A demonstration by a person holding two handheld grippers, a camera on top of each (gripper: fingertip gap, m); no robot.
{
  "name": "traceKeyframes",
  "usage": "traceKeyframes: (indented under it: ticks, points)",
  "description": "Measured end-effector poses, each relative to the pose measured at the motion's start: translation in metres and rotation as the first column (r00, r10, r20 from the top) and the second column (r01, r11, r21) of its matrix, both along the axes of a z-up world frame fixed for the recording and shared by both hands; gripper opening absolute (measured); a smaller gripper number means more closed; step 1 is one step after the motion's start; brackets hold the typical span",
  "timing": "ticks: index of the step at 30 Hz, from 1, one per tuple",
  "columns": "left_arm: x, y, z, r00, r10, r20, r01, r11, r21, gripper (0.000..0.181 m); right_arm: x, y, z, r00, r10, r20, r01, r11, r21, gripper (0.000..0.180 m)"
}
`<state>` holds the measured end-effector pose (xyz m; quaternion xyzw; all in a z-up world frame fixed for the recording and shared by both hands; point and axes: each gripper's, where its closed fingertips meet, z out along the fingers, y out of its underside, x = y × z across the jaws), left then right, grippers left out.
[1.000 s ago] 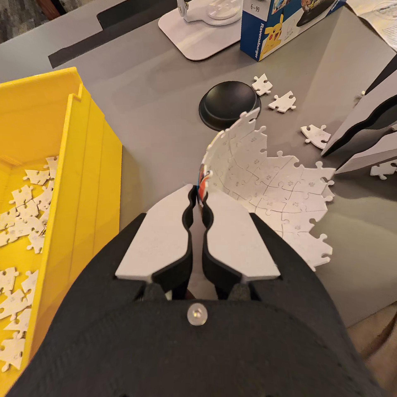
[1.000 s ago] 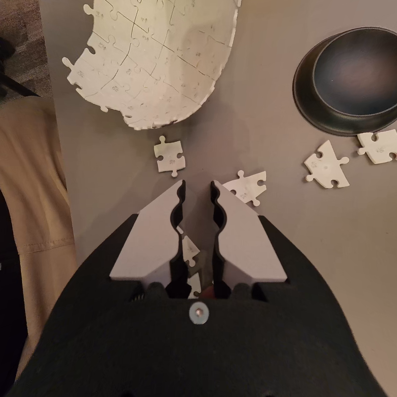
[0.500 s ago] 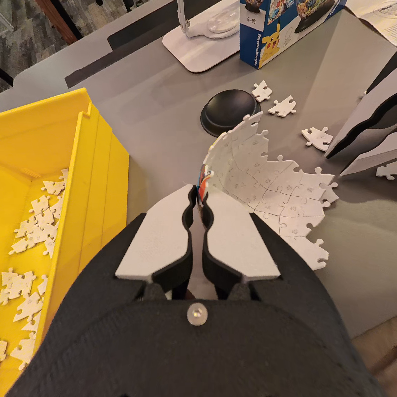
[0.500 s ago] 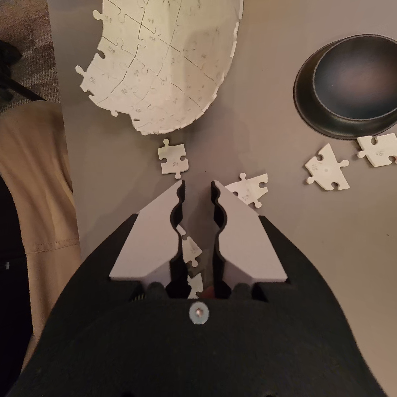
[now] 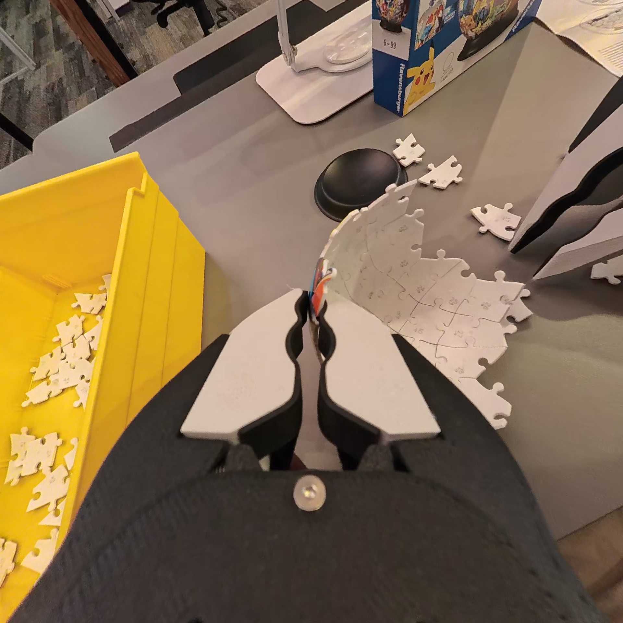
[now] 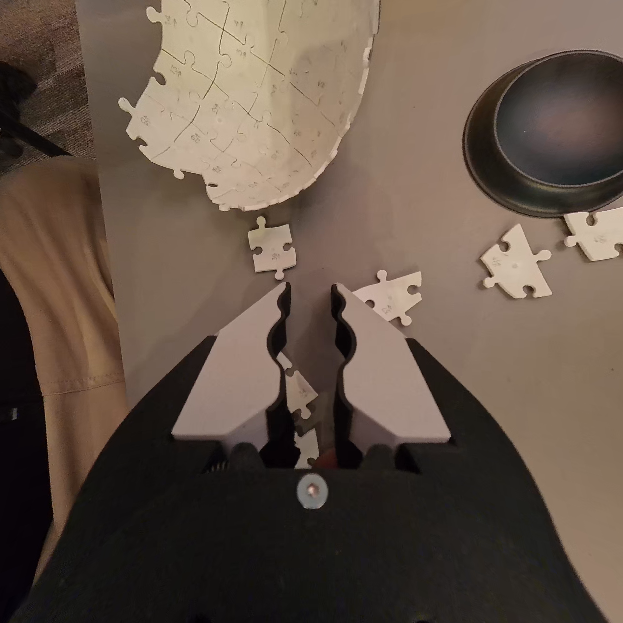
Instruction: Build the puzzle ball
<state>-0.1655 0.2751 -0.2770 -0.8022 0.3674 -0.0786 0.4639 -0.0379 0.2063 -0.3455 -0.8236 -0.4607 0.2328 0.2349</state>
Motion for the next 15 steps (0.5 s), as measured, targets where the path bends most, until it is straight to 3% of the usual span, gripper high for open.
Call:
traceKeyframes:
  ticks: [15]
  points:
    - [0.0006, 0.0004, 0.003, 1.0, -0.003, 0.005, 0.003, 1.0, 0.023, 0.003, -0.0001, -0.0007, -0.0006, 1.0, 0.004, 0.003, -0.004, 1.0, 0.0, 0.022]
